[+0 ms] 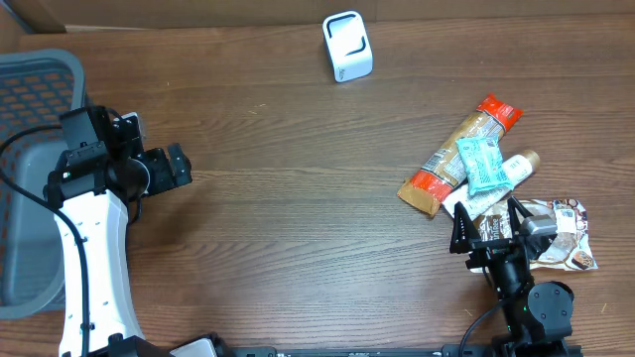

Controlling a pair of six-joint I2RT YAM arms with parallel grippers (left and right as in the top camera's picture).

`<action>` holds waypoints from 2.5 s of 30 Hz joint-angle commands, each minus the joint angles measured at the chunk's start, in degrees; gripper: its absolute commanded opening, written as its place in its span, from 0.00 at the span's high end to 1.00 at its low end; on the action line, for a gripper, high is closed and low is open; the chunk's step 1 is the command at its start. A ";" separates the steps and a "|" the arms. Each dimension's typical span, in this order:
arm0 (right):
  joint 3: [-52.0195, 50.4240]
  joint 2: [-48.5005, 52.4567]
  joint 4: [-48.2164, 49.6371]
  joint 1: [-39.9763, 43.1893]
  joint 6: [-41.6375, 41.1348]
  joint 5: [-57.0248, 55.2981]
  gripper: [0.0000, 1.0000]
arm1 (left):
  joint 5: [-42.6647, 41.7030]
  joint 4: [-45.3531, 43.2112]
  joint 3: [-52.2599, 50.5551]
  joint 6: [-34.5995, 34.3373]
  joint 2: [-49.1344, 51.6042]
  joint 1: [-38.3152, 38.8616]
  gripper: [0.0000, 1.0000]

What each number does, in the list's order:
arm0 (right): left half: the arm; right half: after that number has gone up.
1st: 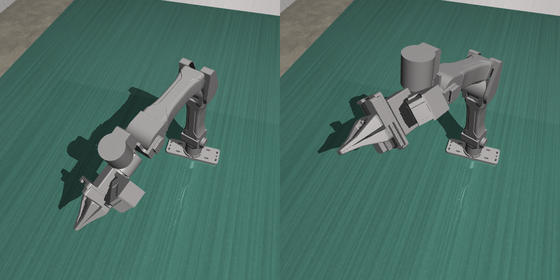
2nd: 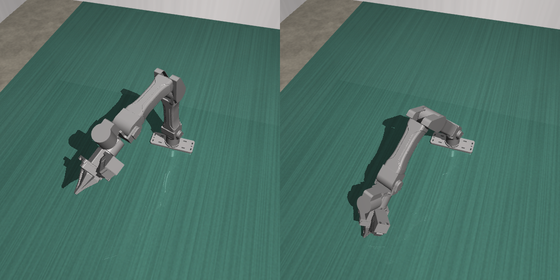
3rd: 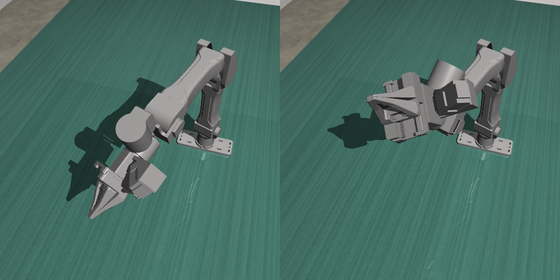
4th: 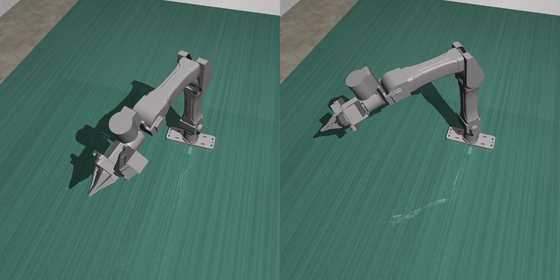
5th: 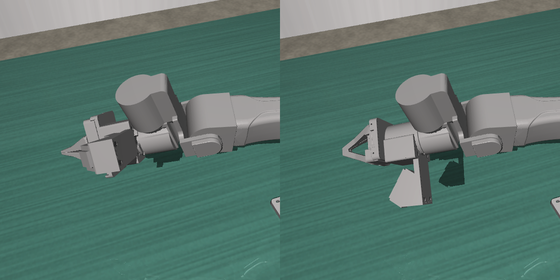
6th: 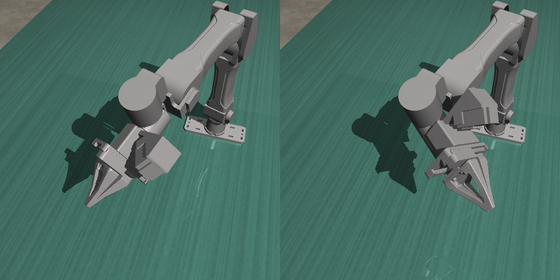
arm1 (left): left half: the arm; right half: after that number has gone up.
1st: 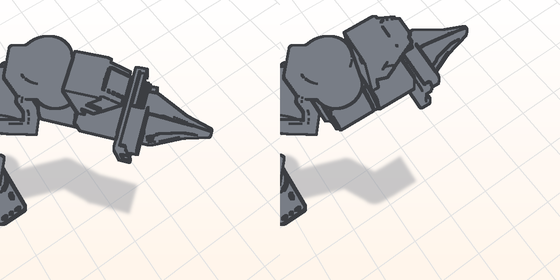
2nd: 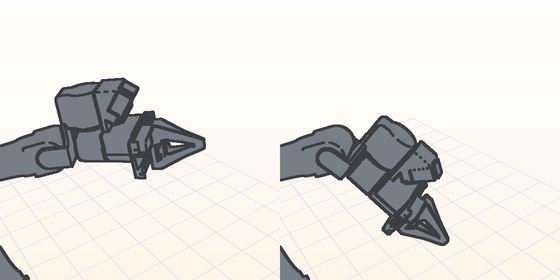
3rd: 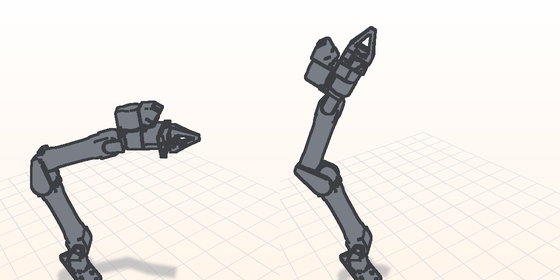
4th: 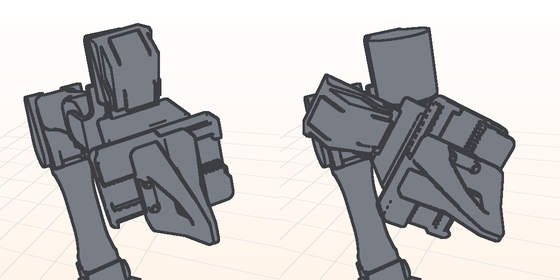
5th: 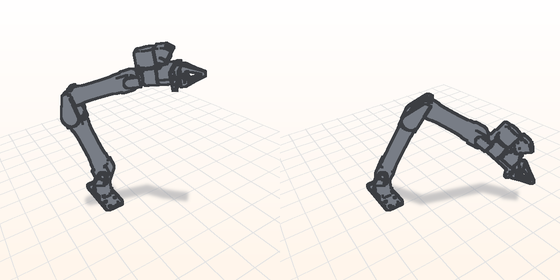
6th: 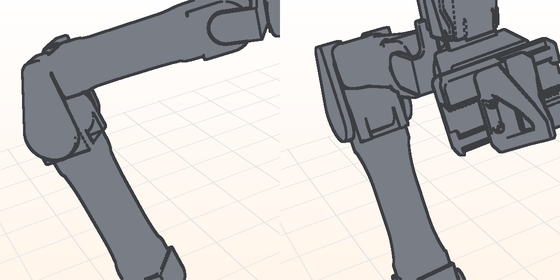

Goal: Scan the item barcode

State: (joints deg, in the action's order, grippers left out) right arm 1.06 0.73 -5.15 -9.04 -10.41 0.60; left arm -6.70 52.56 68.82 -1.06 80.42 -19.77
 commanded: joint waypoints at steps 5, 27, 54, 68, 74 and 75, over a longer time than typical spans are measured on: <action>-0.61 -0.57 0.33 -0.28 0.42 -0.55 0.00 | -0.39 -0.09 0.33 1.07 -0.07 0.09 0.01; -0.61 -0.57 0.33 -0.28 0.42 -0.57 0.00 | -0.39 -0.09 0.33 1.07 -0.07 0.09 0.00; -0.61 -0.57 0.33 -0.28 0.42 -0.55 0.00 | -0.39 -20.04 -6.86 0.90 -15.76 10.10 0.00; -0.61 -0.57 0.33 -0.28 0.42 -0.55 0.00 | -0.42 -65.42 -42.75 0.90 -45.18 18.69 0.00; -0.61 -0.57 0.33 -0.28 0.42 -0.57 0.00 | -0.39 -73.46 -57.18 0.90 -58.29 18.69 0.00; -0.61 -0.57 0.33 -0.28 0.42 -0.55 0.00 | -0.39 -73.64 -58.86 0.90 -60.00 18.69 0.00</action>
State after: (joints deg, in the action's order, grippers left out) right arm 1.06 0.73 -5.17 -9.04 -10.41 0.60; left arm -7.11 -20.08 14.04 -1.04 24.47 -1.48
